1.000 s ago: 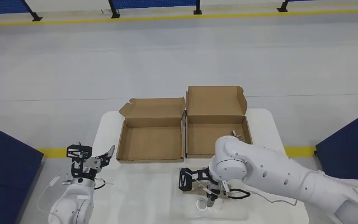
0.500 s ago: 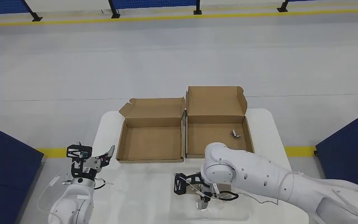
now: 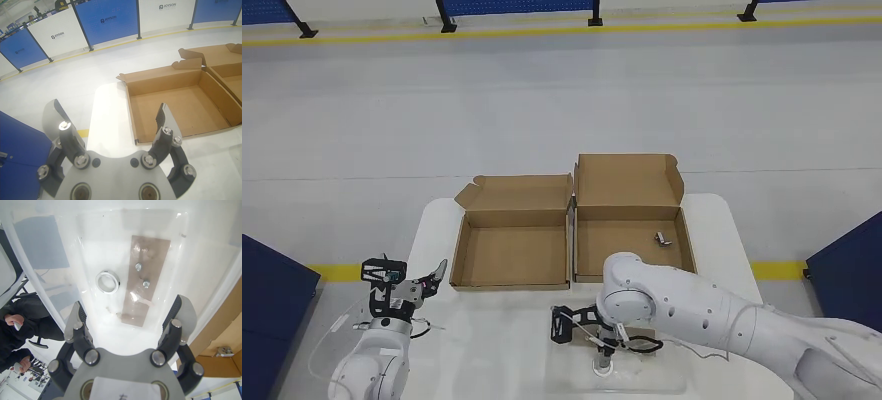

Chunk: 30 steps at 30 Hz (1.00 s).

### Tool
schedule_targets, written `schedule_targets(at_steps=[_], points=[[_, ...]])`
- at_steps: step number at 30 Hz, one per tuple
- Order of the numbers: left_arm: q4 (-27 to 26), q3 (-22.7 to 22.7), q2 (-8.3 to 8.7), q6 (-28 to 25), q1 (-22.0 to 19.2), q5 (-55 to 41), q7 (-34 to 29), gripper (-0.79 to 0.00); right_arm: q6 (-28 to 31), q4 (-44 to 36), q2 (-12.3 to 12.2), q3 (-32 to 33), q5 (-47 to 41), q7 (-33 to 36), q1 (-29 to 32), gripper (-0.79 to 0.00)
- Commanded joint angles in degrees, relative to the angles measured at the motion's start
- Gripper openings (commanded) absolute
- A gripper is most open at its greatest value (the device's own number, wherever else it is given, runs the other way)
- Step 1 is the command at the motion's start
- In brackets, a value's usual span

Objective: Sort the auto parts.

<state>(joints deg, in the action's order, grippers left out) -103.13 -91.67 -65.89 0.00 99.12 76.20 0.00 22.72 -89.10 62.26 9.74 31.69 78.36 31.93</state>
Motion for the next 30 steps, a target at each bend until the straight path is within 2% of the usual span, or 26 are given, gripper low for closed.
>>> schedule_targets(at_steps=[1,5,19,20,21,25,30], points=[[0.0,0.0,0.00,0.0,0.0,0.0,0.0,0.000,-0.8,0.2,0.4,0.0,2.1,-1.1,0.8,0.000],[0.0,0.0,0.00,0.0,0.0,0.0,0.0,0.000,-0.1,2.2,1.2,0.2,3.2,-3.1,1.2,0.000],[0.0,0.0,0.00,0.0,0.0,0.0,0.0,0.000,-0.7,3.1,1.3,0.7,6.1,-4.9,2.5,0.000],[0.0,0.0,0.00,0.0,0.0,0.0,0.0,0.000,-0.6,3.1,1.3,0.8,6.3,-4.9,2.6,-0.139],[0.0,0.0,0.00,0.0,0.0,0.0,0.0,0.000,-0.5,3.2,1.4,1.0,6.6,-4.9,2.6,-0.345],[0.0,0.0,0.00,0.0,0.0,0.0,0.0,0.000,-0.6,3.3,1.7,1.4,7.3,-4.6,2.8,-0.425],[0.0,0.0,0.00,0.0,0.0,0.0,0.0,0.000,-0.3,3.2,2.2,1.8,7.7,-4.2,3.2,-0.440]])
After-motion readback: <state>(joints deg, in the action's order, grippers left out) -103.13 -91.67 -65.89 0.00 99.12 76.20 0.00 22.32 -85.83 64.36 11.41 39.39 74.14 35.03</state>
